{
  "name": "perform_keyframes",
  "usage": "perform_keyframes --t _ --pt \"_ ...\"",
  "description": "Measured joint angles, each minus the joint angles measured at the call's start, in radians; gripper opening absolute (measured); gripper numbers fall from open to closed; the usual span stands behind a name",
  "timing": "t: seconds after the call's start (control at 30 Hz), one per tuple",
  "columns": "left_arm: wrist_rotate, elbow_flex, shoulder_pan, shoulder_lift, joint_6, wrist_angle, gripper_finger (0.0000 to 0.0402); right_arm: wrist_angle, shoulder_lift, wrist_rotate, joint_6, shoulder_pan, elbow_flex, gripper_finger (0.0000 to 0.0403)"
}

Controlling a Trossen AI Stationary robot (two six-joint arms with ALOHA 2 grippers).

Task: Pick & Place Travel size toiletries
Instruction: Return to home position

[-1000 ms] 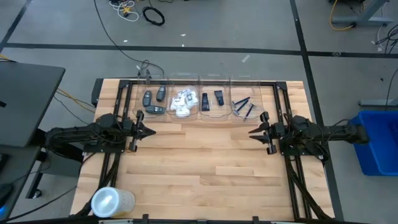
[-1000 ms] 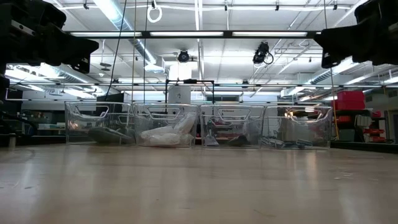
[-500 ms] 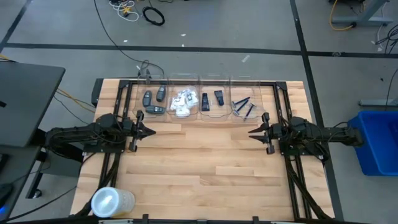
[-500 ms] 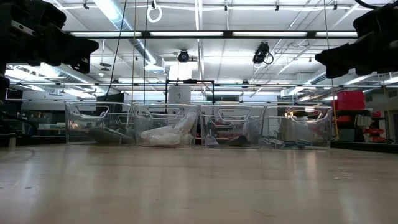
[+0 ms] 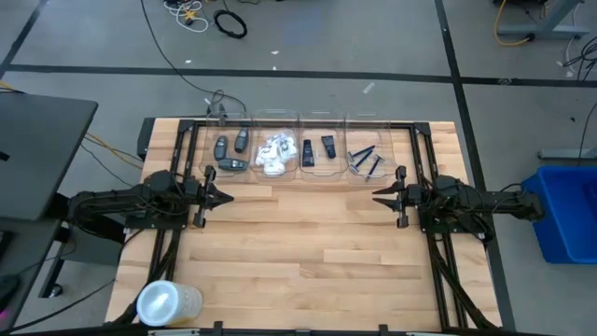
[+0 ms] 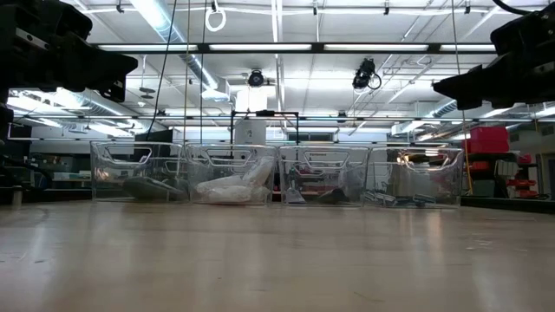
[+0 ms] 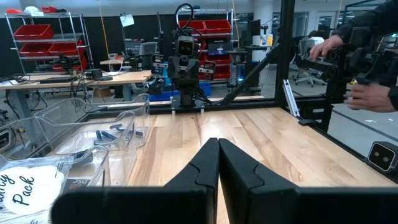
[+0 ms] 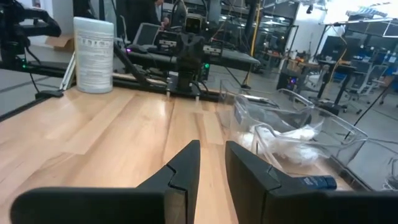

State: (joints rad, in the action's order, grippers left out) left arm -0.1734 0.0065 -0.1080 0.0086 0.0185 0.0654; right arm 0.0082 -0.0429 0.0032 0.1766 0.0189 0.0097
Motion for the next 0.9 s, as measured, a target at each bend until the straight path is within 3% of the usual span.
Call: perform_keyframes --t 0.9 --pt "0.000 0.000 0.000 0.000 0.000 0.000 0.0015 0.001 0.000 -0.004 -0.007 0.000 0.000 0.0086"
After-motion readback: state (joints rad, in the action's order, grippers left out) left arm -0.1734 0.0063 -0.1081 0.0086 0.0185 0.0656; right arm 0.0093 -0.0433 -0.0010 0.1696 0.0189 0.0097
